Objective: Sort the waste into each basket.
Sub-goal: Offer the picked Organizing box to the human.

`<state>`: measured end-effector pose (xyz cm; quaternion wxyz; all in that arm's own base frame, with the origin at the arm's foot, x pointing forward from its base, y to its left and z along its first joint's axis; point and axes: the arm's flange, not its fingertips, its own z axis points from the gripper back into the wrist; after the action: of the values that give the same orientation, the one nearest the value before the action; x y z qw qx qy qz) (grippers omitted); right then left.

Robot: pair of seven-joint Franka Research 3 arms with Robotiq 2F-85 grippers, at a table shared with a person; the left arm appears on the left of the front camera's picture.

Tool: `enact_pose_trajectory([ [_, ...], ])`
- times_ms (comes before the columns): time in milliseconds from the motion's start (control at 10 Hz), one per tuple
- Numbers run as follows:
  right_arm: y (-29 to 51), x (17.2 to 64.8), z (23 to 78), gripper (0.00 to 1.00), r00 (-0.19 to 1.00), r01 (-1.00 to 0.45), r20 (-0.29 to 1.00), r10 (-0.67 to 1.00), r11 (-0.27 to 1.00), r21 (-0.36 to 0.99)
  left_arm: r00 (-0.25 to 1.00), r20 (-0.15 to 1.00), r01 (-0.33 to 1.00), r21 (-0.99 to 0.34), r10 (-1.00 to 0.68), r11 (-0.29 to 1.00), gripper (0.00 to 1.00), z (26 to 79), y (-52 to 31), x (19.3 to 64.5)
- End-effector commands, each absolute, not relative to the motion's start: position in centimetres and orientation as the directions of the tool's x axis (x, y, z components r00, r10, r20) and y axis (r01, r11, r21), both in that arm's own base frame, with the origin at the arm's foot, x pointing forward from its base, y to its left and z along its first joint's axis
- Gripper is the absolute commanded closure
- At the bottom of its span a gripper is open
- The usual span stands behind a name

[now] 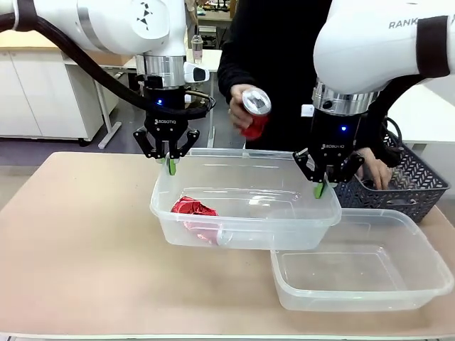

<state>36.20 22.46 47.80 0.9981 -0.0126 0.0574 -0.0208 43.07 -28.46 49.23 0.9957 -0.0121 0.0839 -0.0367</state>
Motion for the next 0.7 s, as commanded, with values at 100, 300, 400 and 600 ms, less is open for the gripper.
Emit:
enact_pose_trajectory([
  [100,23.03,36.12,48.45,0.95,0.993,0.037,-0.112,-0.040,0.999,-0.033,0.986,-0.152,0.063,-0.028,-0.067,0.998,0.94,49.15,-28.32,42.65],
  [300,23.03,36.12,48.45,0.95,0.993,0.037,-0.112,-0.040,0.999,-0.033,0.986,-0.152,0.063,-0.028,-0.067,0.998,0.94,49.15,-28.32,42.65],
  [400,23.03,36.12,48.45,0.95,0.993,0.037,-0.112,-0.040,0.999,-0.033,0.986,-0.152,0.063,-0.028,-0.067,0.998,0.94,49.15,-28.32,42.65],
  [600,23.03,36.12,48.45,0.95,0.993,0.037,-0.112,-0.040,0.999,-0.033,0.986,-0.152,0.063,-0.028,-0.067,0.998,0.94,49.15,-28.32,42.65],
])
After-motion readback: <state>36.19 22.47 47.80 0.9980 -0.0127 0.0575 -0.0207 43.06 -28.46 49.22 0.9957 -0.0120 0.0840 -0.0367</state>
